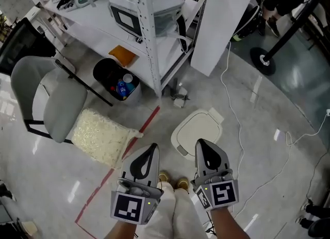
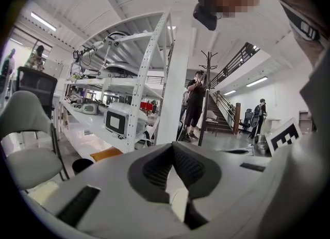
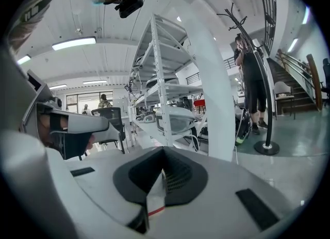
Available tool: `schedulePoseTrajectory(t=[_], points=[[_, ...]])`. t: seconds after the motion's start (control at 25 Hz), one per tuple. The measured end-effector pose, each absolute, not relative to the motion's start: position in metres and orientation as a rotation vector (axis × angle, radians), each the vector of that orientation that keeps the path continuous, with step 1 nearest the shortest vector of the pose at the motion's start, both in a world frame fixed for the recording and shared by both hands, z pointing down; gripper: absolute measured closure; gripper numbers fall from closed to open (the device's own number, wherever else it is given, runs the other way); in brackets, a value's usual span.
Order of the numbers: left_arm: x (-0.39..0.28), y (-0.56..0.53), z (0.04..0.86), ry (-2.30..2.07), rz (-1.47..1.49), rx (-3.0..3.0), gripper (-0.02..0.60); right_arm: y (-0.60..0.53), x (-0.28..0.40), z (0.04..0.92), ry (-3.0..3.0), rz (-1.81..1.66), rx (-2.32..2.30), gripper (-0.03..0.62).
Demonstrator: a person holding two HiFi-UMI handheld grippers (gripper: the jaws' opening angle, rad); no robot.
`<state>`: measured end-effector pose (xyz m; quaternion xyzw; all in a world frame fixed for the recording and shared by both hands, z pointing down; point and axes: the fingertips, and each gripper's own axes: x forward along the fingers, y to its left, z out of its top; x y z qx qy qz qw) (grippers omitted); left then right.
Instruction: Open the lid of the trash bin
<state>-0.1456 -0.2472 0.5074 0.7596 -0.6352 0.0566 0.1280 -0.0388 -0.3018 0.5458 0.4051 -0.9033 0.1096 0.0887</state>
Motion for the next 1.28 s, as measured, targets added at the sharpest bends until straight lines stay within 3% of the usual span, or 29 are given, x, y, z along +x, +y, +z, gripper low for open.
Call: schedulePoseTrajectory(t=[1.28], points=[[-0.150, -0.256, 0.597, -1.811, 0.186, 2.210, 0.581, -0.273, -0.053, 0.883, -2.164, 0.665, 0.952, 0.562]])
